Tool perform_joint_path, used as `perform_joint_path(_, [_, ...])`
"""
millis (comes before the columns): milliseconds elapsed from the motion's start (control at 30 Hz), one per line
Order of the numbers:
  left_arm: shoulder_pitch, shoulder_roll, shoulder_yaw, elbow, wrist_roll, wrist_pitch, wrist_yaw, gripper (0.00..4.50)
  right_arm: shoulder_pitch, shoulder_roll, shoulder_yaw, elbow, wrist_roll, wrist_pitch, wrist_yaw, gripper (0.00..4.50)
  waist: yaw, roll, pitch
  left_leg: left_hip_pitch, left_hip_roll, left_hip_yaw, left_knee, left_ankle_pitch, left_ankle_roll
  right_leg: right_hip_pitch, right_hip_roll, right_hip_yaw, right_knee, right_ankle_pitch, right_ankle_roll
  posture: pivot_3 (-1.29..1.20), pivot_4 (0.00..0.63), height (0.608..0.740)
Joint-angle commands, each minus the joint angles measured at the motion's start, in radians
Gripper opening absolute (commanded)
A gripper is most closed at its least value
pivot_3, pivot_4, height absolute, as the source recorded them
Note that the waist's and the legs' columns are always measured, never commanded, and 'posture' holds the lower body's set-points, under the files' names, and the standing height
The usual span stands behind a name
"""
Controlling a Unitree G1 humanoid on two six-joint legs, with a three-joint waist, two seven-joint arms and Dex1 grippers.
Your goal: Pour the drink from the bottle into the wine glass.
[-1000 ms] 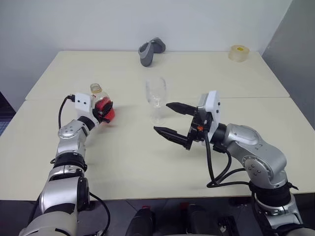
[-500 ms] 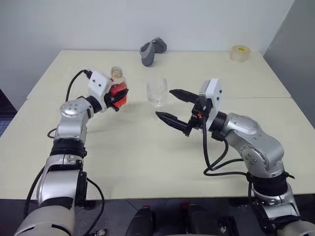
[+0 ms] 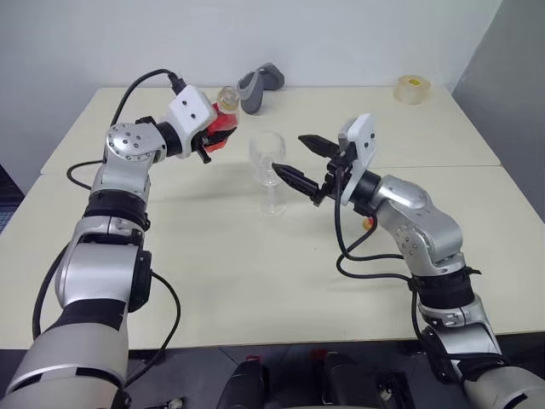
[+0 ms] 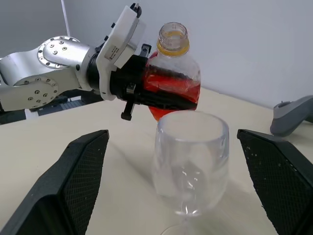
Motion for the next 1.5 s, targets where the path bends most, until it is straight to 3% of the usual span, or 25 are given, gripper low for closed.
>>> perform_joint_path(33, [-0.065,0.012,-0.009,0.033,0.028,-0.078,0.007,1.14,-0.042,0.014,-0.031,-0.002,0.006,-0.047,0.016,4.50,-0.001,0.000,0.000,0.000,0.000,0.000,0.000,0.000,0.000,0.000,0.000,0.000,0.000,0.000,0.000,0.00,0.150,0.740])
perform_joint_path(533, [-0.132,0.019,-0.051,0.115,0.126,-0.173,0.056,1.14,-0.045,0.029,-0.021,0.018,-0.027,-0.097,0.034,4.50,-0.014,0.000,0.000,-0.001,0.000,0.000,0.000,0.000,0.000,-0.001,0.000,0.001,0.001,0.000,0.000,0.00,0.150,0.740])
perform_joint_path(967, [-0.181,0.067,-0.137,0.152,0.284,-0.237,0.215,1.14,-0.062,0.032,-0.020,0.042,-0.038,-0.114,0.054,4.50,-0.019,0.000,0.000,-0.001,0.000,0.000,0.000,0.000,0.000,-0.001,-0.001,0.001,0.002,0.000,0.000,0.00,0.150,0.740])
perform_joint_path(1500, [-0.228,0.079,-0.199,0.174,0.381,-0.267,0.338,1.14,-0.078,0.035,-0.027,0.063,-0.053,-0.129,0.071,4.50,-0.021,0.000,0.000,-0.001,0.000,0.000,0.000,0.000,0.000,-0.002,-0.001,0.001,0.002,0.000,0.000,0.00,0.150,0.740])
